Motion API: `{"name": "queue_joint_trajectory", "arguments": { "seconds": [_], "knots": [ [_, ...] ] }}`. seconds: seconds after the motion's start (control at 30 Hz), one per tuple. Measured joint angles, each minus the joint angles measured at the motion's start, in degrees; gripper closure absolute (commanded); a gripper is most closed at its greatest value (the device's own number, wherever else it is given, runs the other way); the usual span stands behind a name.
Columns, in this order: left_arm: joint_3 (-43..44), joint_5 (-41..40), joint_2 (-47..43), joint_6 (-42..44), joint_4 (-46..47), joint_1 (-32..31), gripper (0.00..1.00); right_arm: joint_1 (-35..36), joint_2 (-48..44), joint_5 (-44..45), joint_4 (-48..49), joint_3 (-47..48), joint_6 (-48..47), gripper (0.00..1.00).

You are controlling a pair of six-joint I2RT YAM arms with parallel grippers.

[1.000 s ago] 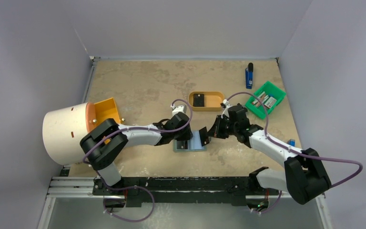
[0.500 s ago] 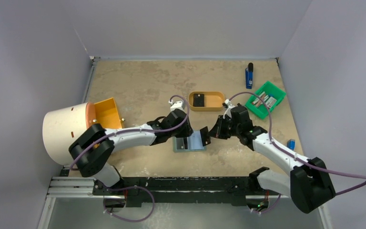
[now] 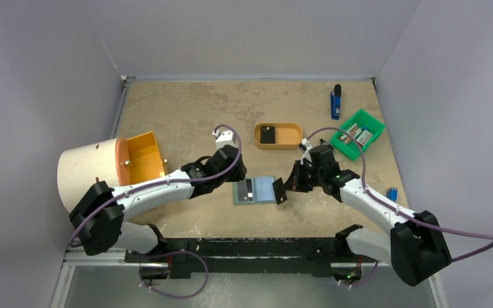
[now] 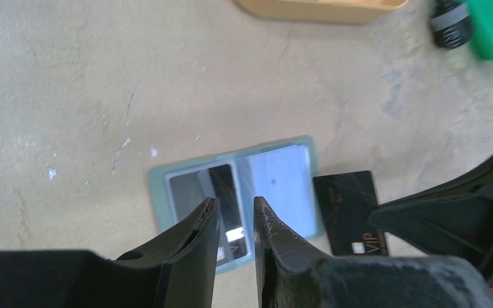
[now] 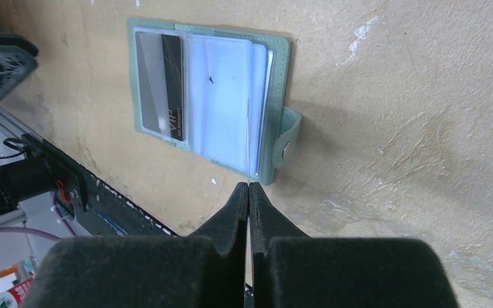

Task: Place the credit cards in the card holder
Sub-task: Turn over the card slot in the card holder.

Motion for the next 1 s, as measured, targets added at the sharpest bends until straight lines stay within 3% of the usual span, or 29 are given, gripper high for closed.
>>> {"name": "queue_joint_trajectory", "arguments": {
  "seconds": [0.7, 1.0],
  "knots": [
    [-2.34, 5.51, 9.9, 0.48, 5.73, 0.0, 0.79, 0.0, 5.42, -4.15, 4.15, -0.74, 0.02, 1.0],
    [-2.23, 8.66, 11.52, 0.55, 7.5, 0.0, 0.69, 0.0, 4.0, -7.02, 7.85, -1.97, 0.85, 1.0]
  ]
}}
